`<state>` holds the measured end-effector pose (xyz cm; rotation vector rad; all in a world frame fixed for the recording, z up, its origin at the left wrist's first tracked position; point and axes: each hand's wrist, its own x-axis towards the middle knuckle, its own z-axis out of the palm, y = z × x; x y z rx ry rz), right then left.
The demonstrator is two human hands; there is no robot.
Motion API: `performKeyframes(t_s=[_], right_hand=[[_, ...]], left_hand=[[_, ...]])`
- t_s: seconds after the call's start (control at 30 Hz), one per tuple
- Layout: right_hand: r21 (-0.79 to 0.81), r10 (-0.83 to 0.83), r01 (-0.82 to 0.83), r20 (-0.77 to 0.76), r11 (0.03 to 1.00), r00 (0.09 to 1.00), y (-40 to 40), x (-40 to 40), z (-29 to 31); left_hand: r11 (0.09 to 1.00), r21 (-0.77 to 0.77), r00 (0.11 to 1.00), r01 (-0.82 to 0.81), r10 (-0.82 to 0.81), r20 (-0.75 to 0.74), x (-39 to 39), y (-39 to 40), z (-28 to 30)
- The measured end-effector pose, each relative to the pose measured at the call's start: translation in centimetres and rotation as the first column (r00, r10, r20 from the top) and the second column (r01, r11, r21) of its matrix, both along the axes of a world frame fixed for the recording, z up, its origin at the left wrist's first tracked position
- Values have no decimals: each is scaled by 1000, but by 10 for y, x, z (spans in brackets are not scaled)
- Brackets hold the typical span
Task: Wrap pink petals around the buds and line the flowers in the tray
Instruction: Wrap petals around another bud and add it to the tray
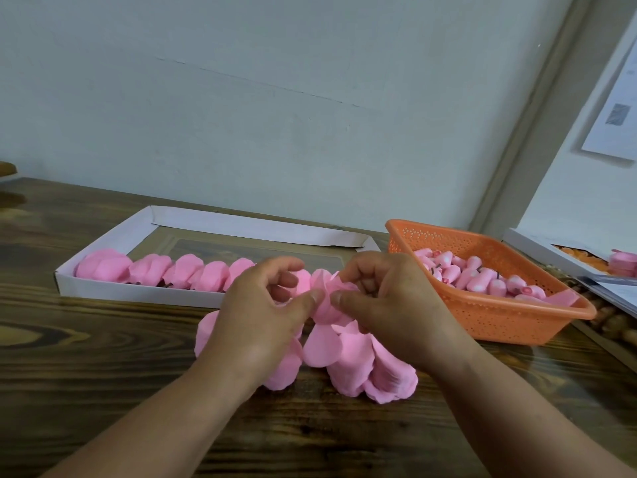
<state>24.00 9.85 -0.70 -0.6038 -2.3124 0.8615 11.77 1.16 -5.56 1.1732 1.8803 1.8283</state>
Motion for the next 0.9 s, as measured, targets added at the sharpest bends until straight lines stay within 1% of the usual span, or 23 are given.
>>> performKeyframes(t_s=[0.1, 0.2, 0.33, 0.57, 0.63, 0.73, 0.9], right_hand=[[35, -20, 20, -7, 999, 1000, -2, 0, 0], [47, -32, 32, -1, 998, 1000, -2, 0, 0], [39, -15, 14, 0, 999, 1000, -2, 1, 2], [-5, 14, -14, 5, 1000, 1000, -1, 2, 3], [-29, 45, -45, 4, 999, 999, -1, 2, 4], [-57, 80, -79, 23, 995, 996, 1, 2, 5], [-145, 119, -112, 41, 983, 992, 8, 5, 4]], left_hand=[[999, 35, 999, -30, 30, -23, 1, -1, 0], [999, 37, 997, 21, -18, -73, 3, -1, -1], [996, 53, 994, 70, -65, -90, 5, -2, 1], [993, -6, 988, 122, -122, -91, 3, -2, -3], [988, -4, 986, 151, -151, -63, 4, -2, -3], [981, 4, 980, 195, -195, 29, 4, -2, -1], [968, -65, 965, 242, -232, 126, 2, -3, 0]])
